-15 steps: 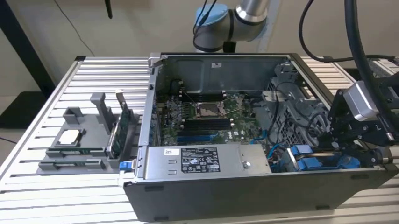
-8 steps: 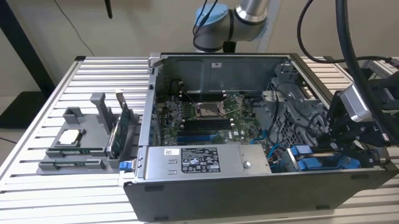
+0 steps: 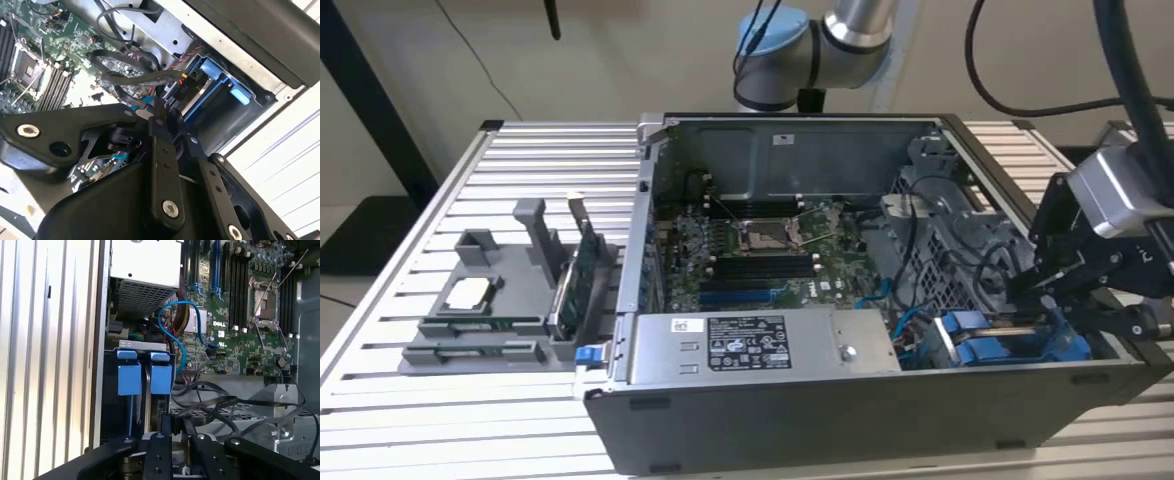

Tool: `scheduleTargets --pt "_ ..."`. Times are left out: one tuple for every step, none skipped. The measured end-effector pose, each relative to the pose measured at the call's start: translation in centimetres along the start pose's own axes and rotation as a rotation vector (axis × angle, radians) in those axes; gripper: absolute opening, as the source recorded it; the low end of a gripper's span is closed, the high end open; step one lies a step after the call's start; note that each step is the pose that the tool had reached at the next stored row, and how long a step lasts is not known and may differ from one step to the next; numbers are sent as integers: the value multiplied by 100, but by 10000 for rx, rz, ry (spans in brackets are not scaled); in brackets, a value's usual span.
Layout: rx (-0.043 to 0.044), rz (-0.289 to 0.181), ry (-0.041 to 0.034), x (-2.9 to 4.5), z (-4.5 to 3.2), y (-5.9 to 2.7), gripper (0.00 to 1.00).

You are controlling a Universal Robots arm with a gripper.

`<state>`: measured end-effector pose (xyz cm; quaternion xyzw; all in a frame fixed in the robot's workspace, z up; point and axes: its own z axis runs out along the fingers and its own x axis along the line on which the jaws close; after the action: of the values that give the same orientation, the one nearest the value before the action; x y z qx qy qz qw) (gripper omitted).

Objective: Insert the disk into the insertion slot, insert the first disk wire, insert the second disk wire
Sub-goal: 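Insert the second disk wire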

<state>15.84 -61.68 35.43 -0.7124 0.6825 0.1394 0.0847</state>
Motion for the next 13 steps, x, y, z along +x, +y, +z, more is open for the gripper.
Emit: scheduleTargets --pt "0 0 3 -3 -7 0 23" --pt "0 0 4 -3 -8 1 23" --pt "0 1 17 -5 -14 1 23" --pt "-1 3 45 -10 -27 2 23" --pt "-1 5 69 -16 -46 4 23" --pt "-2 8 97 -25 -74 6 23" --pt "-2 10 114 -36 -106 8 23" --pt "-3 10 118 -48 -144 12 23" --pt "-2 9 124 -63 -187 16 23" --pt "1 9 123 -77 -227 25 23" --pt "5 8 122 -90 -267 33 23" --pt "21 2 125 -101 -297 44 23" --pt "63 -12 126 -104 -306 60 23"
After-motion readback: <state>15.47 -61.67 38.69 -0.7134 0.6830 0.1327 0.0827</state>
